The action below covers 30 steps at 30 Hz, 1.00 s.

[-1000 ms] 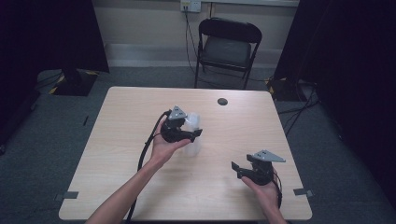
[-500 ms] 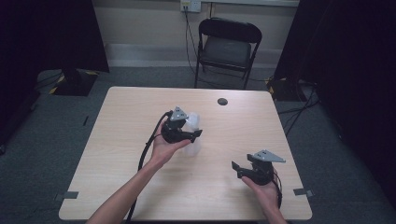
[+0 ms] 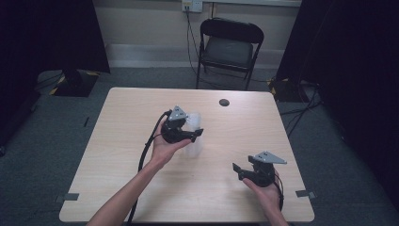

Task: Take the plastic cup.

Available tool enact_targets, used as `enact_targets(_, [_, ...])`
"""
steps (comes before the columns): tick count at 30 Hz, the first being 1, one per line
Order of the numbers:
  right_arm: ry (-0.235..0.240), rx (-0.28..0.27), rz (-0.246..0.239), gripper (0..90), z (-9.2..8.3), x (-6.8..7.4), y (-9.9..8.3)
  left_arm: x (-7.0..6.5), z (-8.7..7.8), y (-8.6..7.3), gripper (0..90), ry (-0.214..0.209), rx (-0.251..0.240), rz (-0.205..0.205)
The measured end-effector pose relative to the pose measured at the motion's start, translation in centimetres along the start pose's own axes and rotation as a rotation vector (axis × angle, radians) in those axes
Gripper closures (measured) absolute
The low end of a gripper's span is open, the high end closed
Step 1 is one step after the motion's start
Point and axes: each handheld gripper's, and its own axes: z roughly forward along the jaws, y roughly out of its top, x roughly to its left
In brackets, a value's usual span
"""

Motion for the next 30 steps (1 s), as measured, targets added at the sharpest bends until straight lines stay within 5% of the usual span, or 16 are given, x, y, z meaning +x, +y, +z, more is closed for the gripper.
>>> enact_targets(17, [-0.013,-0.001,0.0,26.6,0.0,0.0,-0.1,0.2,-1.1,0.8,31.8,-0.002,-0.076,-0.045])
enact_targets(23, [-0.009,0.003,0.006,26.7,0.0,0.1,-0.1,-0.2,-1.3,1.0,32.1,0.016,-0.098,-0.021])
enact_targets(27, [-0.009,0.0,0.005,26.7,0.0,0.1,-0.1,-0.4,-1.7,1.3,33.9,0.012,-0.115,-0.043])
enact_targets(30, [-0.006,0.002,0.007,27.4,0.0,0.0,-0.1,-0.8,-2.1,1.7,33.9,0.04,-0.132,-0.014])
